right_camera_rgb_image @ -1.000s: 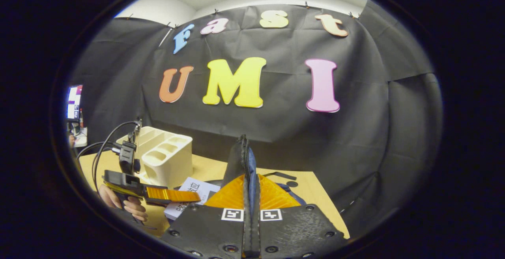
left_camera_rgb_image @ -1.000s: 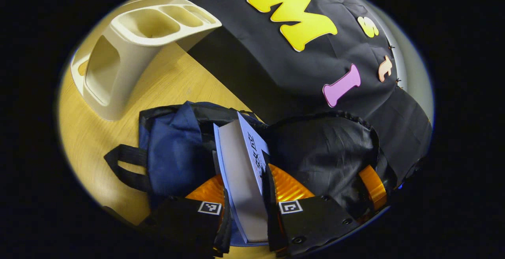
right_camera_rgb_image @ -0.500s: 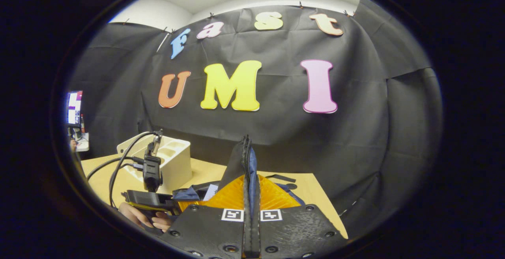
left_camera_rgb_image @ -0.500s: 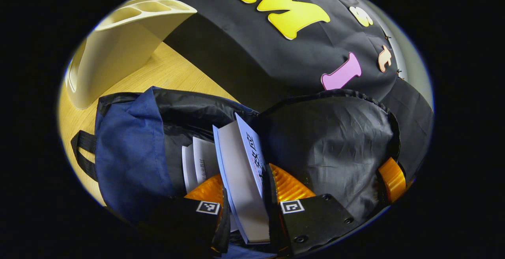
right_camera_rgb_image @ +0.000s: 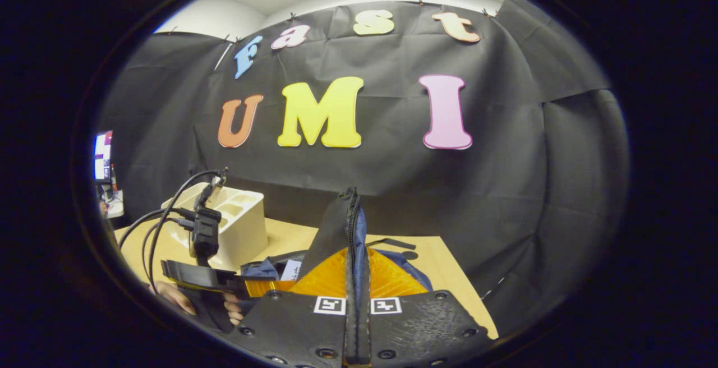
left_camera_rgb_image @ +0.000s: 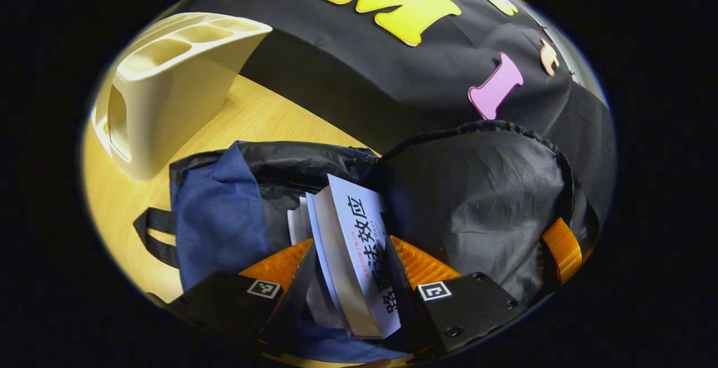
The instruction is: Open the schoolbag, grab two books from the bookshelf and put them into the schoolbag.
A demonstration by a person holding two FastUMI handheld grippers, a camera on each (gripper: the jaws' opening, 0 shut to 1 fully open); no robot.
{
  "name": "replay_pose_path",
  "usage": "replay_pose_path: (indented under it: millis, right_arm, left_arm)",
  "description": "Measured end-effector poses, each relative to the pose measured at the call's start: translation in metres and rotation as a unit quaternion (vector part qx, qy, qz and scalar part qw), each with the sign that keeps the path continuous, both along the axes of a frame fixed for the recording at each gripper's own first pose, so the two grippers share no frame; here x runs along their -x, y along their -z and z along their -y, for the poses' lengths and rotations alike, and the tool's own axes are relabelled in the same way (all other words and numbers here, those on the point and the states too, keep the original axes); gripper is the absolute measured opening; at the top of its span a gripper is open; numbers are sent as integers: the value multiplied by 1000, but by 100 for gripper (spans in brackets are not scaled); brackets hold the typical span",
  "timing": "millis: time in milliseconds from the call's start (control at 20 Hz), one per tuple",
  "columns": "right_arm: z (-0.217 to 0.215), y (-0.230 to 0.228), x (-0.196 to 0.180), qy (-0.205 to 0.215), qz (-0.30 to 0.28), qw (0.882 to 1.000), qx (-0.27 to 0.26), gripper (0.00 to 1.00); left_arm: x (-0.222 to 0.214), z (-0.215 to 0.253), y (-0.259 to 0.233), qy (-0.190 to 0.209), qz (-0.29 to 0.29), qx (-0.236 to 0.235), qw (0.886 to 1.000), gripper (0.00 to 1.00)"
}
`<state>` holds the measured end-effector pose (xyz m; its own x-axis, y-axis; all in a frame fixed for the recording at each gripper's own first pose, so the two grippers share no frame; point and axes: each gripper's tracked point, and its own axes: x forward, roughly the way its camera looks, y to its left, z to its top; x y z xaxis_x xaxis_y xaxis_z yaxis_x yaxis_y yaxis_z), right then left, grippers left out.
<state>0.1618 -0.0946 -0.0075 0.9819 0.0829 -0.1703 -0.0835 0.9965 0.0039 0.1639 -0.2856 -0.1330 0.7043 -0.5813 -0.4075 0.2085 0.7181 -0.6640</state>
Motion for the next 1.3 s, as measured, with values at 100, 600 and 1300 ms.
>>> replay_pose_path:
  millis: [100, 600, 1300]
  right_arm:
    - [-3, 13, 2, 4, -21, 1000, 4, 1]
    - [-15, 33, 29, 38, -51, 997, 48, 5]
    - [-22, 45, 75, 85, -58, 992, 77, 68]
  left_arm:
    - [-1, -12, -13, -5, 34, -34, 999, 74]
    - [44, -77, -42, -27, 125, -99, 987, 74]
    - [92, -212, -60, -116, 173, -187, 960, 75]
